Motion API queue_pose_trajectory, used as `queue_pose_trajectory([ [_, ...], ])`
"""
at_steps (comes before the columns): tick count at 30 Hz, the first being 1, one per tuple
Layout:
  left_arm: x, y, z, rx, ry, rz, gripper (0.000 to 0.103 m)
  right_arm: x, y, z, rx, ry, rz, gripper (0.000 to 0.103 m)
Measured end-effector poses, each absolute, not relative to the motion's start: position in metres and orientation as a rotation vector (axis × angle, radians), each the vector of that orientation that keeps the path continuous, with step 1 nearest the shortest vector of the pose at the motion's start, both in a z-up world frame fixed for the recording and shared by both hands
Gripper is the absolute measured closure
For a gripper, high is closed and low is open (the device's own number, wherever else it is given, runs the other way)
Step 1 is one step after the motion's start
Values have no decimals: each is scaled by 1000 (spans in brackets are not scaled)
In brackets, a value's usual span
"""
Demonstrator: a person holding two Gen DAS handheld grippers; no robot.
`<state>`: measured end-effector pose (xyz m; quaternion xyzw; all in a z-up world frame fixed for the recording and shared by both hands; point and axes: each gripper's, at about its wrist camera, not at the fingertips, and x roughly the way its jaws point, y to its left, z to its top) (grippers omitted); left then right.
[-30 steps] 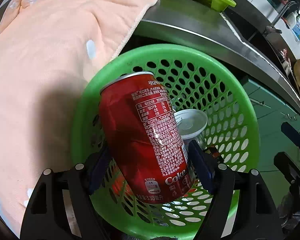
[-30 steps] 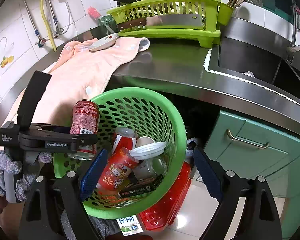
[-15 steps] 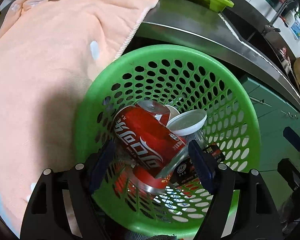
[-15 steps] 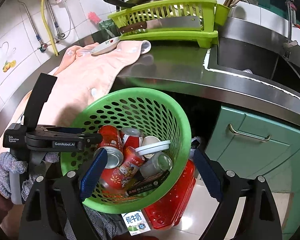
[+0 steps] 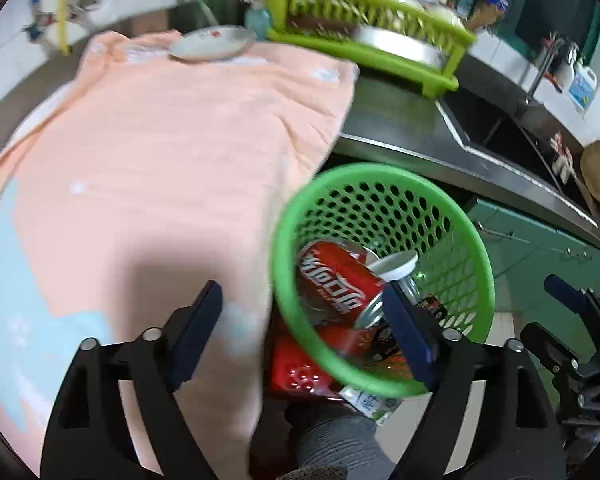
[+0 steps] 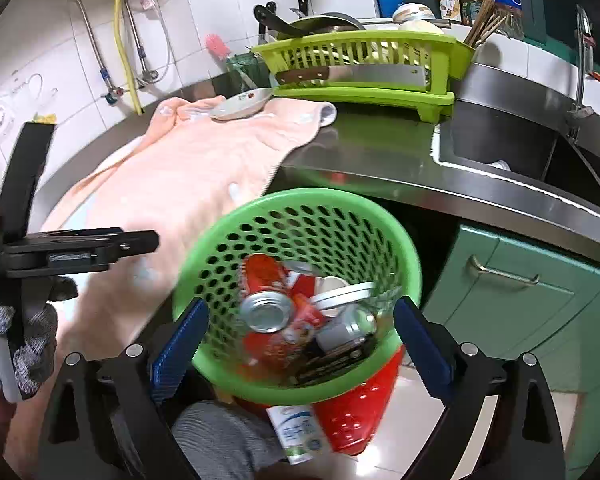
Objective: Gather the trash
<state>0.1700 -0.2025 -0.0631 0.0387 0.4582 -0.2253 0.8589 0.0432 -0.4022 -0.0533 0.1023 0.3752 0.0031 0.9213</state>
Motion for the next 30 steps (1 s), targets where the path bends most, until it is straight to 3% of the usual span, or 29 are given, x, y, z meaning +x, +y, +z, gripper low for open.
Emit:
queue_pose_trajectory([
  [14, 105, -96, -5, 25, 741, -364, 5, 29, -336, -20, 192, 697, 61, 8],
  [30, 56, -41, 5, 57, 658, -272, 5, 17, -301, -11, 157, 674, 77, 7],
])
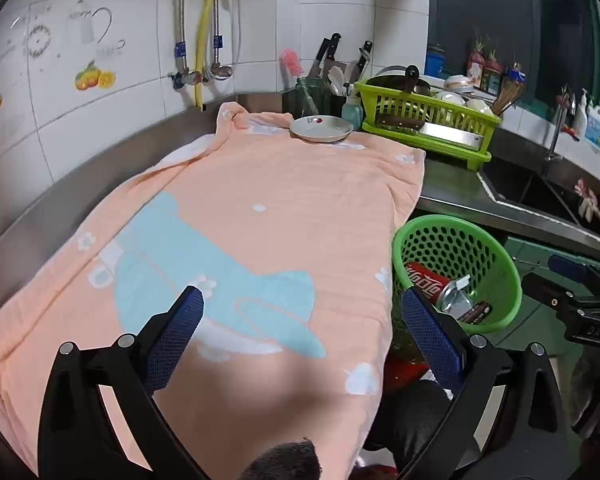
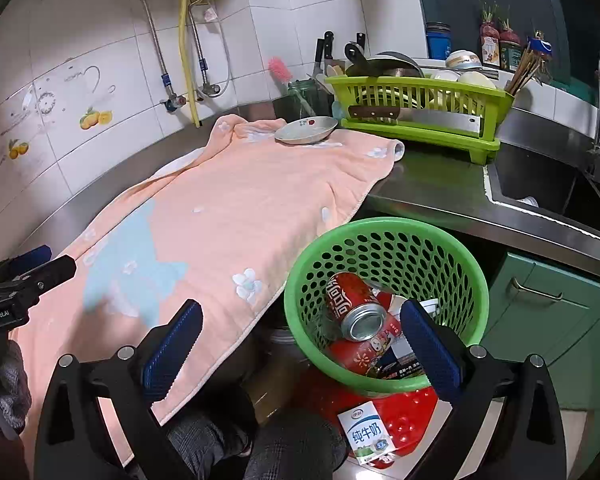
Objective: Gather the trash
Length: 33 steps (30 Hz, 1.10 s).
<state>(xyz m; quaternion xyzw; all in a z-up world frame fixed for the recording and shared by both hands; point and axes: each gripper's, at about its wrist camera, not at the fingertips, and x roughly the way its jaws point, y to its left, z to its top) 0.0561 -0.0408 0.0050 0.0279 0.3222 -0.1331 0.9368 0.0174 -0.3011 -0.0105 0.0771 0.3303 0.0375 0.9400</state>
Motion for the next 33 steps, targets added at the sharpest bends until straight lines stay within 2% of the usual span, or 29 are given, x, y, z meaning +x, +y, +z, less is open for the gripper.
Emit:
queue_pose_trajectory([
  [33, 42, -35, -8, 43, 657, -224, 5, 6, -290, -3, 138, 652, 80, 7],
])
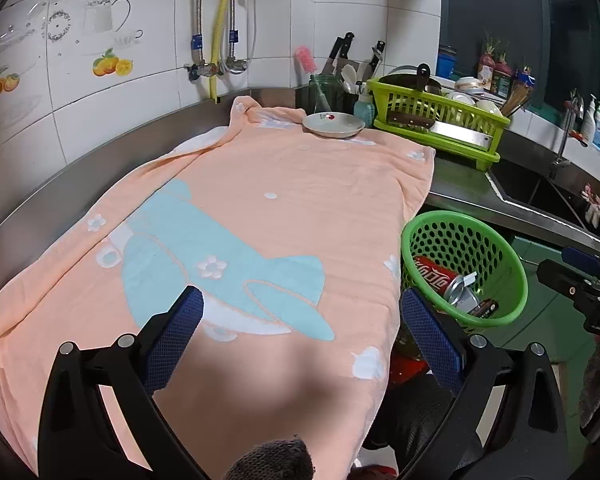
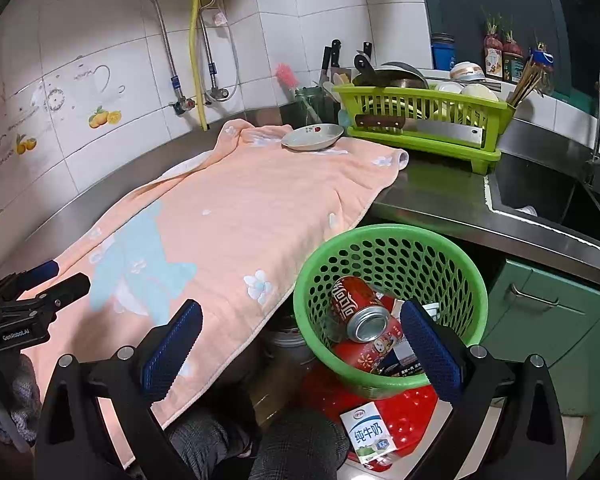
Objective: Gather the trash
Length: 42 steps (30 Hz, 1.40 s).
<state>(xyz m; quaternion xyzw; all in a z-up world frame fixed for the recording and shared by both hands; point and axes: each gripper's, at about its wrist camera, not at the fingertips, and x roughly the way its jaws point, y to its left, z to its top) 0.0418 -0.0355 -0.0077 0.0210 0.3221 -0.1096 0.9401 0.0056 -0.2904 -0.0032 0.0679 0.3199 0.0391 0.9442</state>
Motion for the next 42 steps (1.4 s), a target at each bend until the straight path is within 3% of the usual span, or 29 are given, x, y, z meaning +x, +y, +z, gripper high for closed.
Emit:
queue_pose_trajectory([
  [42, 34, -43, -11, 54, 658, -234, 5, 4, -278, -7, 144, 660, 93, 7],
])
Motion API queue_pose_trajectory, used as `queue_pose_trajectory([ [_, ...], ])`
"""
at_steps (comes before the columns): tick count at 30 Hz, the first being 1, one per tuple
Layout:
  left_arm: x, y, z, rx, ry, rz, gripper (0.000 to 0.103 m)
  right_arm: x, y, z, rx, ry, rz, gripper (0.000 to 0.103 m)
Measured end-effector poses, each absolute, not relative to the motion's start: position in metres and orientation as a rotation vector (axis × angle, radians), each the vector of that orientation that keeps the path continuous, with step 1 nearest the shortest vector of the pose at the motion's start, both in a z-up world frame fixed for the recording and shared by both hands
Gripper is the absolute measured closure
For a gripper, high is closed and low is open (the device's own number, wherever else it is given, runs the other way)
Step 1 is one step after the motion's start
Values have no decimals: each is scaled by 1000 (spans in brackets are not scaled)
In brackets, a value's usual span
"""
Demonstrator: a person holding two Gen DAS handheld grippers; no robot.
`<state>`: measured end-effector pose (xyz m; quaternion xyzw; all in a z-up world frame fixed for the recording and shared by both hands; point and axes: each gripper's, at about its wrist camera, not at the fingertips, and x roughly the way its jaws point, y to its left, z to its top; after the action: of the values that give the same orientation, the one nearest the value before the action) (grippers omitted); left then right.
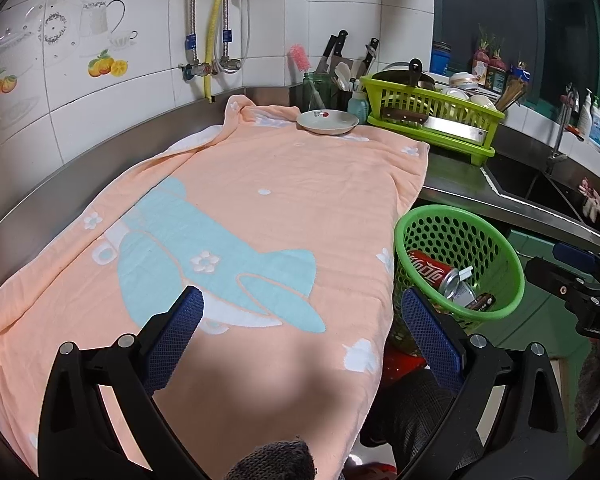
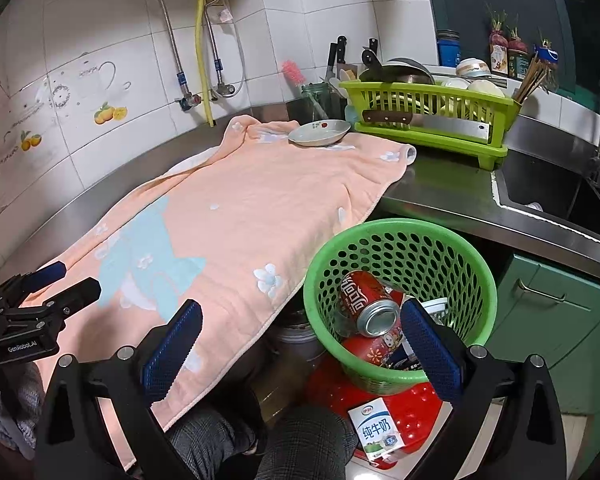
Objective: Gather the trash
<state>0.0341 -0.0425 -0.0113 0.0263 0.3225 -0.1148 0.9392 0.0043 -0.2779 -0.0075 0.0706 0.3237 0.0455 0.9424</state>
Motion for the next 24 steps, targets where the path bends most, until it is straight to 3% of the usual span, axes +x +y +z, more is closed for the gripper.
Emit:
queue_pose_trajectory([
  [24, 36, -36, -12, 37, 653, -221, 5, 6, -274, -9, 139, 666, 90, 7],
])
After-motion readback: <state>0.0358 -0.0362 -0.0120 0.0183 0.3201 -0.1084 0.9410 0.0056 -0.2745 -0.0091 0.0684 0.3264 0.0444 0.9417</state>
